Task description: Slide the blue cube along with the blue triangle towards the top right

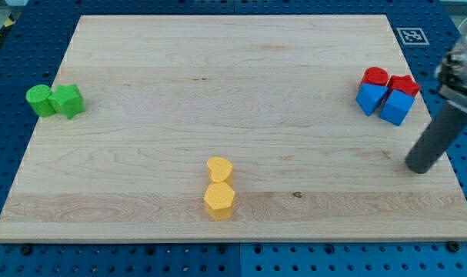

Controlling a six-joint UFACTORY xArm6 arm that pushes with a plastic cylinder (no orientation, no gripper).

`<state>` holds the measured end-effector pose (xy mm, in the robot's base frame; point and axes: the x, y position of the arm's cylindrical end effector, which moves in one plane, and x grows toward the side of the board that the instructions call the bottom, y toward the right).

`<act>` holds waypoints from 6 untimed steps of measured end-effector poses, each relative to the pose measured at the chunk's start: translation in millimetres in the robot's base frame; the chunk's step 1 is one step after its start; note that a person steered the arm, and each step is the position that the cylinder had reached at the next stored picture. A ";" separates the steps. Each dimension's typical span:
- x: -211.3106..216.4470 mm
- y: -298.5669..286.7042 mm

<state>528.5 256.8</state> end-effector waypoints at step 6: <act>-83.8 -27.7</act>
<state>444.7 229.1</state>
